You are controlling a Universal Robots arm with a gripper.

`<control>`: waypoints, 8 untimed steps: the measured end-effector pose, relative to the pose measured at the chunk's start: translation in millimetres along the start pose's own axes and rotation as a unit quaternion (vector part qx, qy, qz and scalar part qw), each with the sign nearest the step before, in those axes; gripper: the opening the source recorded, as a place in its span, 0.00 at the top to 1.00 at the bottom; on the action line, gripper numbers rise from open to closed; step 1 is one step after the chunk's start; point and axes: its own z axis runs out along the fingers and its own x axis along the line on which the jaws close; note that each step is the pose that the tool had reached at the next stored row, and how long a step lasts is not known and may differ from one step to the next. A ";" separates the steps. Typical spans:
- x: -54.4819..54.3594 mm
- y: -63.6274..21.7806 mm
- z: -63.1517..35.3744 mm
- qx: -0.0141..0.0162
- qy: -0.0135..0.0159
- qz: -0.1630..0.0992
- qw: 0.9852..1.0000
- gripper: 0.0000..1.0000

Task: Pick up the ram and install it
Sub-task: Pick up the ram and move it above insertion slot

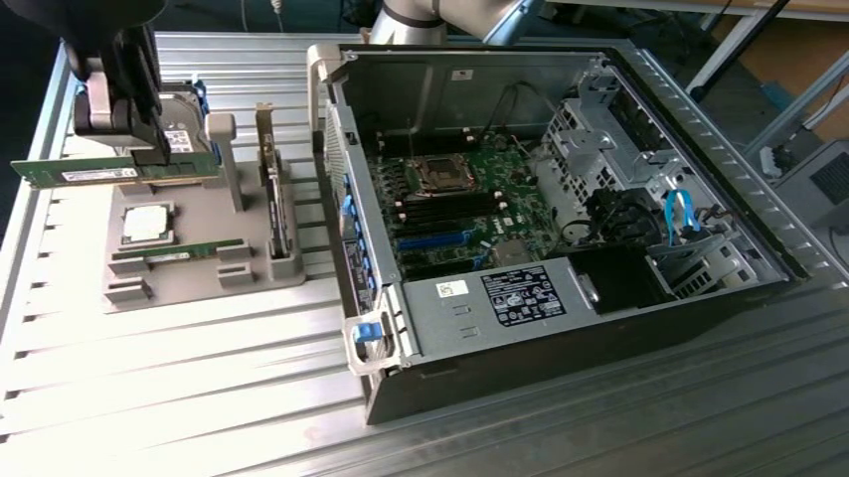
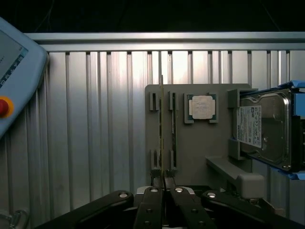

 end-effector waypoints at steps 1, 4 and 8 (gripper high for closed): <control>0.0 0.0 0.0 0.000 0.000 0.000 1.000 0.88; 0.0 0.1 -1.3 0.000 0.000 0.000 1.000 0.88; -0.1 0.1 -2.6 0.000 0.000 0.000 1.000 0.88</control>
